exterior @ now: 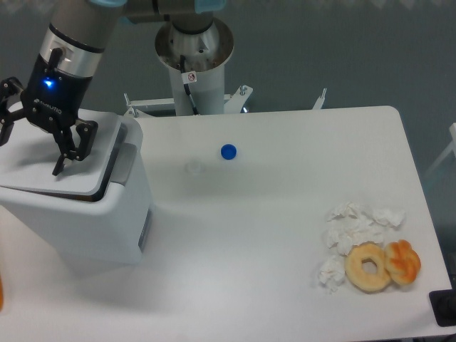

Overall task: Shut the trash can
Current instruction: 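Lower the gripper onto the lid, pressing it down onto the can, then press the gripper along the closed lid toward its front edge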

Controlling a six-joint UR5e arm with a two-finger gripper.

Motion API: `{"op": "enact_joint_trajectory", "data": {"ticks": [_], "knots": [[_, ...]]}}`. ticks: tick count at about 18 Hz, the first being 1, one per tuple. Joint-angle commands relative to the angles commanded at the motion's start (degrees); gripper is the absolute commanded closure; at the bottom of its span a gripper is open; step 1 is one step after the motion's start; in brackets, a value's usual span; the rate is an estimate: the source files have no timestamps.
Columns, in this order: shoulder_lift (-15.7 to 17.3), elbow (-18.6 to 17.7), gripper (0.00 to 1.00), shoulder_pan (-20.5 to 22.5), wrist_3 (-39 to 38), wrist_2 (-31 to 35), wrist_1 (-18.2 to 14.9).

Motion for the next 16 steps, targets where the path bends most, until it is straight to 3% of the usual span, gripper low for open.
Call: {"op": "enact_joint_trajectory", "data": {"ticks": [8, 16], "knots": [[2.63, -0.44, 0.0, 2.02, 1.15, -0.09, -2.02], [2.99, -1.14, 0.0, 3.16, 2.72, 0.79, -2.2]]}}
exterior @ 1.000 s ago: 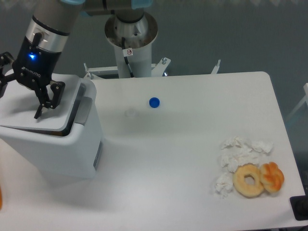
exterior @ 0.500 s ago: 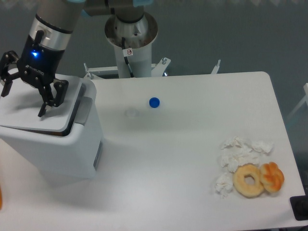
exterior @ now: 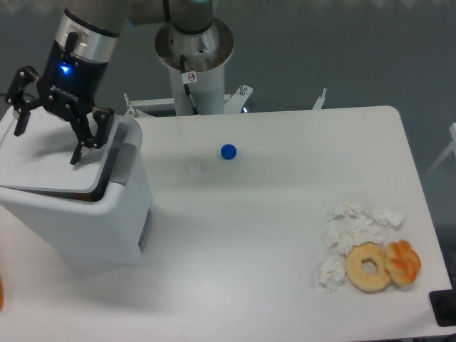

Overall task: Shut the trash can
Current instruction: 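Press the gripper along the closed lid toward its front edge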

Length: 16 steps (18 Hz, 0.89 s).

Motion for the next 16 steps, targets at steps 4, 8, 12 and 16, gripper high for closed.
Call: {"op": "enact_joint_trajectory", "data": {"ticks": [4, 8, 12, 16], "knots": [[0.26, -0.88, 0.0, 0.97, 0.62, 1.14, -0.09], [0.7, -1.49, 0.0, 1.14, 0.62, 1.14, -1.05], [0.97, -1.84, 0.0, 1.32, 0.62, 1.14, -1.32], [1.05, -2.2, 0.0, 1.32, 0.8, 1.14, -1.32]]}}
